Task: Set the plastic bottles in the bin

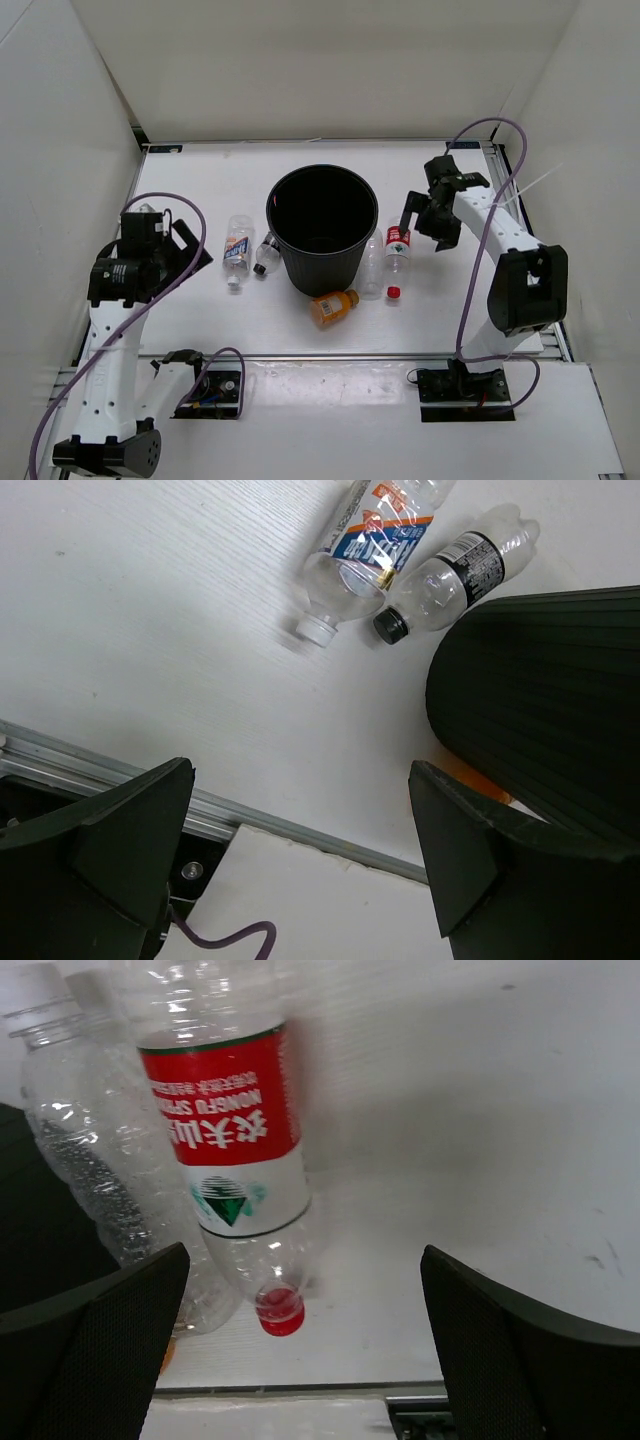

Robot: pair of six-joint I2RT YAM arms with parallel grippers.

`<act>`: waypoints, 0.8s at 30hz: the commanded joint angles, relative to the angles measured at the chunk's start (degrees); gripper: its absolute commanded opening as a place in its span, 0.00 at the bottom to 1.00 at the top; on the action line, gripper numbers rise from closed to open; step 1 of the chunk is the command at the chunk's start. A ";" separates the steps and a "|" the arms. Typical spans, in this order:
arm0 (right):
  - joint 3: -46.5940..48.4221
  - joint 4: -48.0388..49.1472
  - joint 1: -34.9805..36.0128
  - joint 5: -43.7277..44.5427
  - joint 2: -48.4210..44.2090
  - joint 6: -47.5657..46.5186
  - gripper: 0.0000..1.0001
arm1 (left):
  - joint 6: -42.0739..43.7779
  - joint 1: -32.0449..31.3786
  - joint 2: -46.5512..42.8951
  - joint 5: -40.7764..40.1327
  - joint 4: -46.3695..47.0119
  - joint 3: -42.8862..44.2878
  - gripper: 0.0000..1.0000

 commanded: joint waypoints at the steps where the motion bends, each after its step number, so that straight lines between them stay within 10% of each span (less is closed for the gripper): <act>1: -0.09 7.52 0.08 -9.96 2.34 -3.38 1.00 | 1.16 -0.22 1.21 2.15 1.96 -0.21 1.00; 13: -0.78 10.15 -1.14 -8.04 13.87 -3.29 0.92 | -0.24 -0.22 5.61 3.29 3.27 -1.26 1.00; 24: -3.35 2.43 -6.25 -6.54 -5.86 4.60 0.46 | -5.51 -0.22 4.90 3.99 8.37 -6.98 1.00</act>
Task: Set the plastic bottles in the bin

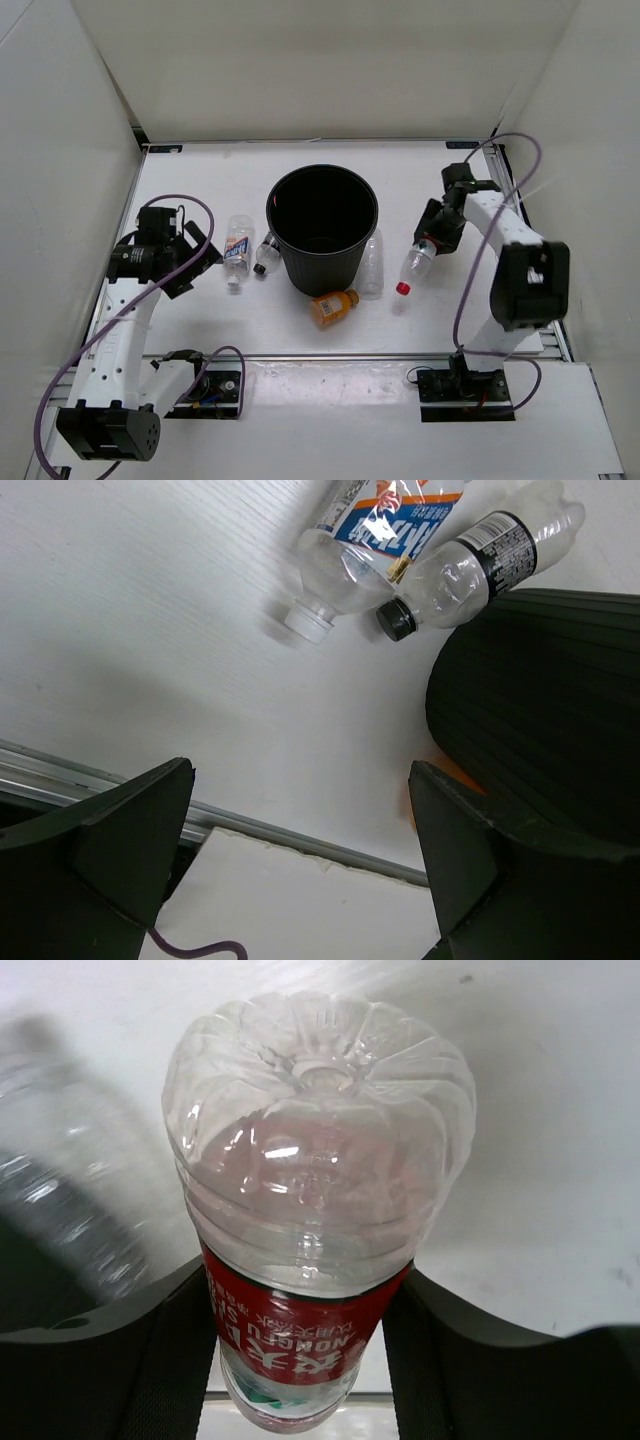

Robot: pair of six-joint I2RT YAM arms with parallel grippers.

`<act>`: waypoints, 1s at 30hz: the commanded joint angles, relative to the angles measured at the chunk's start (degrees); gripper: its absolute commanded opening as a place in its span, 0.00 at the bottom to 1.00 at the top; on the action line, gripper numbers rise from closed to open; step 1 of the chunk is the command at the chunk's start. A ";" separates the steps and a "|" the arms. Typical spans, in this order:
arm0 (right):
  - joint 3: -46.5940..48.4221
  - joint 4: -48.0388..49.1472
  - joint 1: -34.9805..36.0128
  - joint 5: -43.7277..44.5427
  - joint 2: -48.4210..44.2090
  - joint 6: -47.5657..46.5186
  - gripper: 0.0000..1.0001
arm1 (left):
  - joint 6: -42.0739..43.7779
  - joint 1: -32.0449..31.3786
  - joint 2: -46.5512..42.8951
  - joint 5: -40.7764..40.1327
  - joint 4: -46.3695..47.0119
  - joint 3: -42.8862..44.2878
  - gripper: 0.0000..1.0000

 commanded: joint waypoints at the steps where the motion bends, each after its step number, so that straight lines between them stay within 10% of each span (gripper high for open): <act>1: 2.84 -7.14 1.07 0.83 -13.39 7.18 0.42 | -2.04 -0.22 -0.12 -0.31 3.19 -0.29 1.00; 10: 34.03 -7.19 13.63 9.45 -22.55 5.99 0.35 | -2.57 -0.22 5.06 -3.48 7.06 0.24 1.00; 18: 35.90 4.25 31.64 12.52 -15.18 -7.56 0.42 | -0.64 -0.22 14.46 -1.64 14.00 2.52 1.00; 19: 35.90 4.25 32.88 12.52 -13.69 -8.16 0.44 | -0.03 -0.22 15.43 -1.64 14.62 3.05 1.00; 22: 37.29 2.51 37.28 14.44 -10.88 -8.79 0.95 | 0.51 -0.22 19.12 -1.64 16.03 5.24 1.00; 30: 43.10 -3.22 40.45 19.99 -14.02 -8.26 1.00 | 1.29 -4.51 28.96 -2.16 23.93 7.01 1.00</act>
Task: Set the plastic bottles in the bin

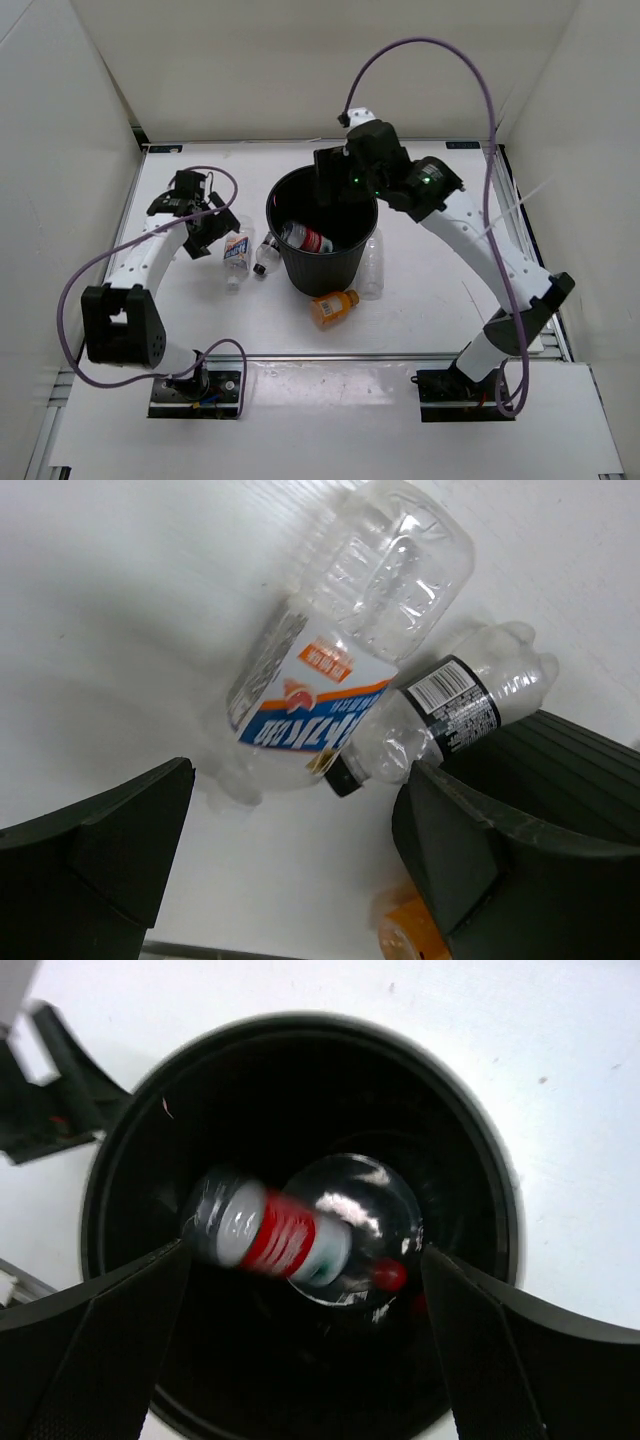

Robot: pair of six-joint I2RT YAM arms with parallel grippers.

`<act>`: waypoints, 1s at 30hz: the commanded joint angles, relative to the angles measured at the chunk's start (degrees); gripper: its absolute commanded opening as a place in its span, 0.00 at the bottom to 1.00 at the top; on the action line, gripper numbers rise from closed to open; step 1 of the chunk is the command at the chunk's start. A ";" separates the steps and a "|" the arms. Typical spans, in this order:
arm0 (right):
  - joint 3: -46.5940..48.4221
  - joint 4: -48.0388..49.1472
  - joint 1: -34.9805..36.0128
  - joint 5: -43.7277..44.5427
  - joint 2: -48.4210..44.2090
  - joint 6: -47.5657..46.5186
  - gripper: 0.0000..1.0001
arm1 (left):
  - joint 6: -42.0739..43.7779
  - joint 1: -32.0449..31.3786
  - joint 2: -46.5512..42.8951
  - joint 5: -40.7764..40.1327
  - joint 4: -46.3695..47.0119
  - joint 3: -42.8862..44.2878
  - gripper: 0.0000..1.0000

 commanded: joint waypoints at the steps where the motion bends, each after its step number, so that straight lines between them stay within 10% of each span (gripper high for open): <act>1: 5.58 -0.20 -0.53 2.90 -7.73 -1.33 1.00 | 2.08 -2.19 4.90 -0.09 5.25 2.79 1.00; 16: 1.37 -9.17 -0.53 2.28 -15.04 -0.27 1.00 | 8.41 -5.43 22.68 -2.20 7.72 5.08 0.96; 30: -8.39 -8.65 -5.87 -0.25 -16.18 9.82 1.00 | 0.51 -7.19 -8.77 -6.16 2.00 25.63 0.59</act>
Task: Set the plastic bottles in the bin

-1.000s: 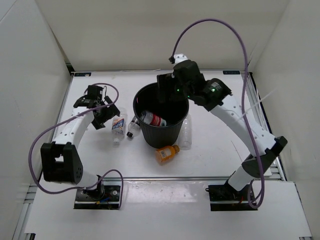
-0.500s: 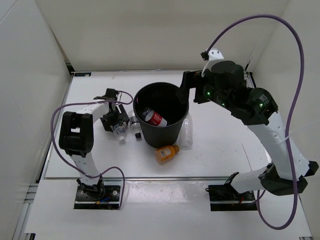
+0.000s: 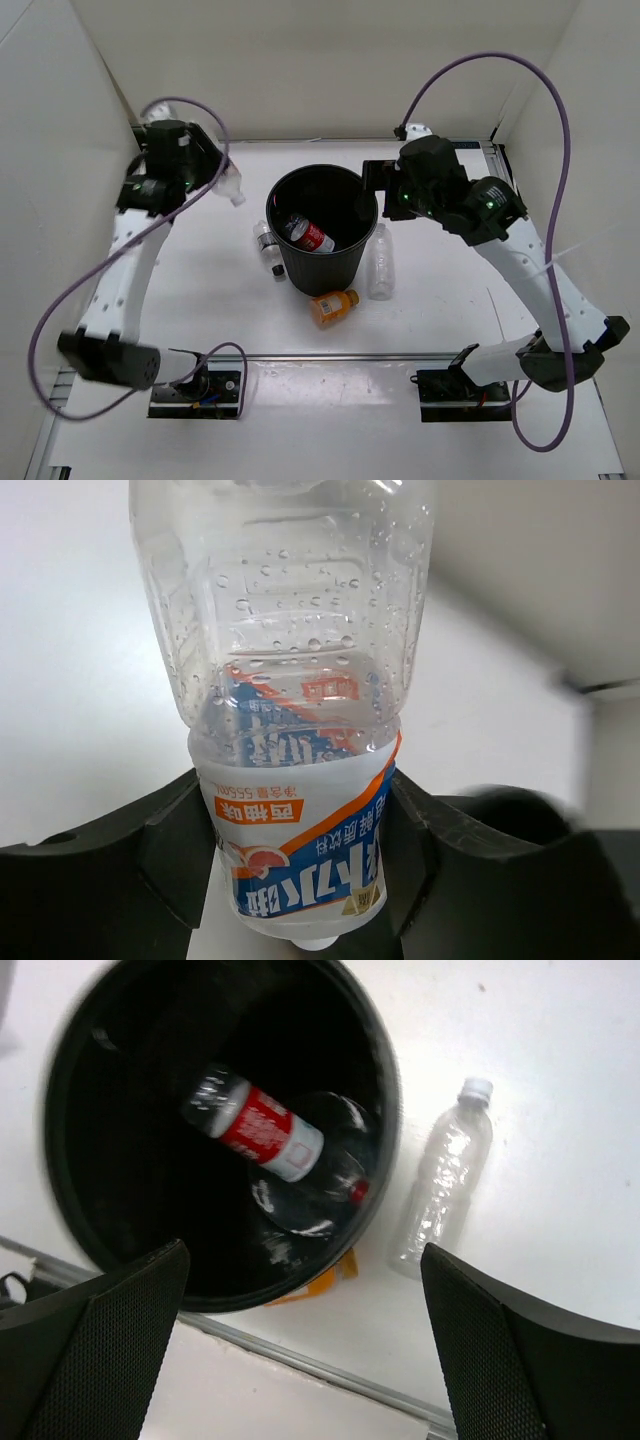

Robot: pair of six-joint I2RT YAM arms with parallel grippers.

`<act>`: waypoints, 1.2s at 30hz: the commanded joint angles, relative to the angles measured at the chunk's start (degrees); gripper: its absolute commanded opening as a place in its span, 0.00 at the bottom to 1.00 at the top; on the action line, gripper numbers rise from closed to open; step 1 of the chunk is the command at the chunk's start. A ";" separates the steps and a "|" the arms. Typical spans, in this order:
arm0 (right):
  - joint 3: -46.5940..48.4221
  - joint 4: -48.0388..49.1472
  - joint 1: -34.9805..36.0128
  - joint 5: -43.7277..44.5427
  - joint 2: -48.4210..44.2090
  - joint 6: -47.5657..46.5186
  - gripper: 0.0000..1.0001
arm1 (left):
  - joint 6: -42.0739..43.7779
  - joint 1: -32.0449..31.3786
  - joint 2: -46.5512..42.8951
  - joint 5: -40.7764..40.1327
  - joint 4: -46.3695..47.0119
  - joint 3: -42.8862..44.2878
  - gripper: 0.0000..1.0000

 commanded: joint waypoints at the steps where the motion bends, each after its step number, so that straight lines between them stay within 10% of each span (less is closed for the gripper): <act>1: -4.17 1.39 -4.20 -2.16 -1.71 5.26 1.00 | -3.71 -1.53 -7.65 0.88 0.25 5.46 0.59; 8: -12.16 2.53 -13.43 -7.70 -2.76 9.49 1.00 | -1.01 -12.13 -5.73 11.52 7.20 14.96 0.57; 18: -23.61 7.63 -24.77 -17.99 1.35 10.81 1.00 | 4.02 -33.16 4.82 5.72 7.20 11.29 0.61; 22: -25.89 9.56 -25.39 -19.22 2.95 10.19 1.00 | 4.72 -35.72 4.83 2.83 7.20 8.38 0.71; 24: -27.21 10.45 -25.39 -19.84 4.61 9.57 1.00 | 4.72 -35.72 5.36 1.69 6.24 9.77 1.00; 31: -29.06 14.48 -24.87 -22.47 13.66 8.43 1.00 | 4.11 -36.34 3.08 -9.64 -3.33 26.56 1.00; 36: -26.86 15.63 -24.34 -22.48 23.23 6.94 1.00 | -1.16 -32.83 -9.28 -18.87 -5.63 14.85 1.00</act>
